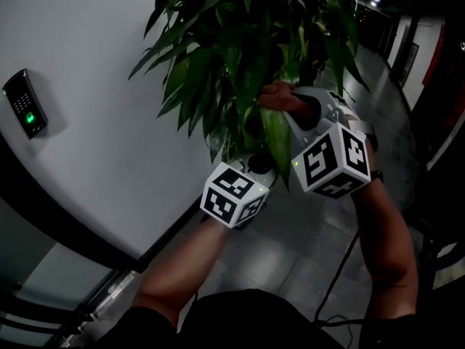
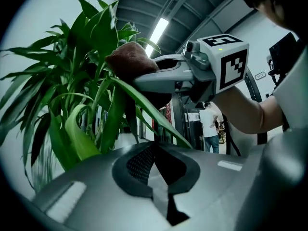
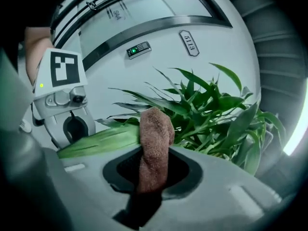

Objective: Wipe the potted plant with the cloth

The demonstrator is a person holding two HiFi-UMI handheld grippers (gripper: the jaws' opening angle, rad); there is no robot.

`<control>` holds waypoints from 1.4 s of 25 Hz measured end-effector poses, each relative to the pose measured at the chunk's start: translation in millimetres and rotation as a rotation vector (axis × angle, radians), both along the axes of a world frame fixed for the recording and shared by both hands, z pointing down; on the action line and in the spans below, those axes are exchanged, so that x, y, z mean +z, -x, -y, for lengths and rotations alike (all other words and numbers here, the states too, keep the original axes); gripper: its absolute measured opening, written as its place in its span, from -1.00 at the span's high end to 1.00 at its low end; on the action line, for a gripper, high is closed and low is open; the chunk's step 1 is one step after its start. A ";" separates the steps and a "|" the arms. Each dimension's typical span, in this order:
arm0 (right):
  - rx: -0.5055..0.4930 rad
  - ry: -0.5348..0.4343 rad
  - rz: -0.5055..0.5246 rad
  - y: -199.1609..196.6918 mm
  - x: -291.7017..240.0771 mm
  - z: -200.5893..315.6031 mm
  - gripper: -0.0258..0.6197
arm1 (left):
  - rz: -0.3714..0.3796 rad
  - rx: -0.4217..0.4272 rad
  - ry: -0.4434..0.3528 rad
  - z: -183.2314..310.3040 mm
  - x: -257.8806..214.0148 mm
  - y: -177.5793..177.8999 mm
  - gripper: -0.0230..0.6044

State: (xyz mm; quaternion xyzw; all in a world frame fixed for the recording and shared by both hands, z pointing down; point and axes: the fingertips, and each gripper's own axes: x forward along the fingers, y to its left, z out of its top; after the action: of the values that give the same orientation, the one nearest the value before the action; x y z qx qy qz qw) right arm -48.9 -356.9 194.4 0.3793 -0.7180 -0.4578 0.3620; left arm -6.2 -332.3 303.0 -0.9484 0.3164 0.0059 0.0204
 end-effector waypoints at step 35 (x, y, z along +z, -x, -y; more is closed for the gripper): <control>-0.043 0.107 -0.271 -2.7 100.7 -97.7 0.70 | 0.187 -0.055 -0.098 -8.6 6.0 19.7 0.87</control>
State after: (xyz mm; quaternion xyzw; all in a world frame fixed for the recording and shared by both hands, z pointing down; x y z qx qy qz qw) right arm -46.3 -259.2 295.1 0.2787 -0.6940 -0.4736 0.4652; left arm -25.9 -323.7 309.0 -0.9336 0.3386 -0.0678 0.0962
